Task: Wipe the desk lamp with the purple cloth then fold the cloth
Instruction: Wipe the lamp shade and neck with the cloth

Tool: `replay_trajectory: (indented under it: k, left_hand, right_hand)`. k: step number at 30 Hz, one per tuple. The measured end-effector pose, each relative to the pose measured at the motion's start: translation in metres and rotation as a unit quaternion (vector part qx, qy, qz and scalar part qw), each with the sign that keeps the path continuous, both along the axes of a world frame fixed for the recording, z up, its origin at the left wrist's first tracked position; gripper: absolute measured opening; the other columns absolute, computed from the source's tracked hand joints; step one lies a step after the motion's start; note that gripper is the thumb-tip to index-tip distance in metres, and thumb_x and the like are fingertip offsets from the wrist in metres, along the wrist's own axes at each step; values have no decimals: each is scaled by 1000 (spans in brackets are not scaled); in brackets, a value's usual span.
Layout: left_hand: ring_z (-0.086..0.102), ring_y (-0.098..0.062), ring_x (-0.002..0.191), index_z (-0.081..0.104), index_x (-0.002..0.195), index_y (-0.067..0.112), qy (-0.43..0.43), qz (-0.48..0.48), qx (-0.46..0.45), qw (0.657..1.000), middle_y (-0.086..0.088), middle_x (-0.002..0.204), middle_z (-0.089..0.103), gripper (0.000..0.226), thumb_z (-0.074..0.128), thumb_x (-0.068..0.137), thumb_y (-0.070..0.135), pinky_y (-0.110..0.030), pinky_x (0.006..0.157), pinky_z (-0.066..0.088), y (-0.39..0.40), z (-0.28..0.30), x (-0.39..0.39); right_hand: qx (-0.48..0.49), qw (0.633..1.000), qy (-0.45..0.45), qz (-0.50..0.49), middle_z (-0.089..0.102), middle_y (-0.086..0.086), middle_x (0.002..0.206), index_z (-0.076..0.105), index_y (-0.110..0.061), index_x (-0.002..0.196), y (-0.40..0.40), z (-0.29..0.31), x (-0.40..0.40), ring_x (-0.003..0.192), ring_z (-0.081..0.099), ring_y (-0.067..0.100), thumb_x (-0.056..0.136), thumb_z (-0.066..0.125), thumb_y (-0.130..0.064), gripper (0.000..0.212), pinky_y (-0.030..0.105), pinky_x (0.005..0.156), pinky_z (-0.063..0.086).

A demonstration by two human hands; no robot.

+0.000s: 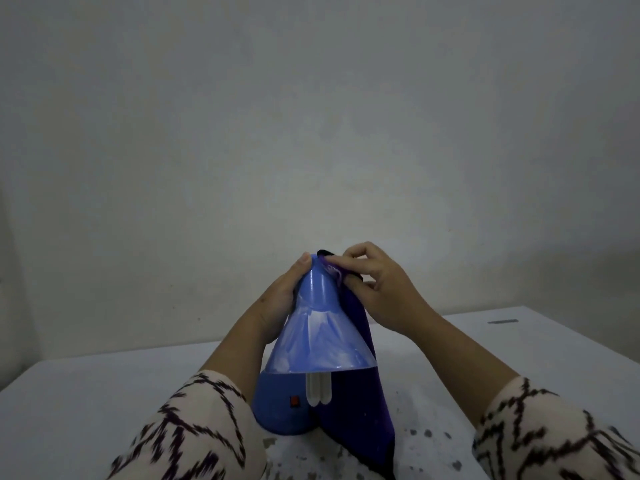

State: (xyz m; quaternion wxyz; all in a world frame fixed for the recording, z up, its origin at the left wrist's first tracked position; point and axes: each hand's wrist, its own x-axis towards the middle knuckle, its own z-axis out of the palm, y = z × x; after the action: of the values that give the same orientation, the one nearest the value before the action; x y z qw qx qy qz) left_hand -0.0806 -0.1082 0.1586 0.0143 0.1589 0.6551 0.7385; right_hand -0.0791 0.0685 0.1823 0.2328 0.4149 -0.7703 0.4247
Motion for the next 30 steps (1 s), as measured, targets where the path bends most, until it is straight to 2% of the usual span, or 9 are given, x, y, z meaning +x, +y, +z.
replay_trajectory:
  k: [2,6,10,13,15,18,22,27,30]
  left_hand:
    - [64,-19,75,71,89,19,-4,7,8,1000,-6,84,68,52,54,72,65,-33,74,51,-1,0,0]
    - [64,-25,84,69,96,15,-1,1,17,1000,-11,93,68,56,54,73,65,-38,84,49,-4,-1,1]
    - [61,-30,92,65,103,9,-15,2,-7,1000,-15,98,65,67,52,71,66,-46,95,44,-2,0,1]
    - [63,-27,86,66,99,9,-15,-2,1,1000,-13,93,67,62,49,73,63,-41,87,48,0,1,2]
    - [64,-24,82,69,96,13,-7,-4,8,1000,-10,90,69,57,49,74,62,-36,81,50,0,1,2]
    - [64,-22,84,67,102,17,5,7,16,1000,-8,93,69,56,49,75,62,-35,80,49,-2,-1,2]
    - [64,-22,85,68,101,17,3,13,13,1000,-7,92,69,54,50,75,61,-36,83,49,-5,-2,1]
    - [64,-24,86,68,98,15,-7,10,1,1000,-8,93,70,57,49,72,63,-41,90,47,-4,-2,0]
    - [62,-27,89,67,102,13,-8,14,-11,1000,-12,97,67,66,52,68,68,-45,94,44,-1,-2,0]
  right_hand:
    - [-12,1000,-2,7,50,-2,103,63,-18,116,-5,1,-1,94,50,4,91,47,3,37,9,74,43]
    - [5,999,26,24,52,-3,102,67,-17,110,-3,-8,3,95,55,12,89,49,5,35,19,82,47]
    - [58,996,59,38,52,-9,97,69,-14,105,10,-14,7,92,57,9,85,53,10,35,13,85,47]
    - [57,996,58,30,54,-6,97,70,-16,105,11,-10,4,93,58,13,85,54,8,35,17,82,48]
    - [12,999,31,10,56,-3,98,68,-18,107,5,-7,0,94,56,14,86,54,6,35,18,80,49]
    - [-84,996,-41,6,59,0,103,68,-20,106,-8,-3,-5,96,57,12,86,54,5,35,16,82,49]
    - [-173,973,-137,60,65,-1,104,69,-25,97,-13,-12,-8,99,63,14,85,54,8,38,31,91,51]
    - [-186,957,-193,115,67,2,94,72,-25,90,0,-35,-5,92,65,17,82,55,14,42,31,84,51]
    - [-176,966,-167,94,67,2,94,71,-26,87,4,-28,-5,91,64,18,83,54,13,43,28,83,52]
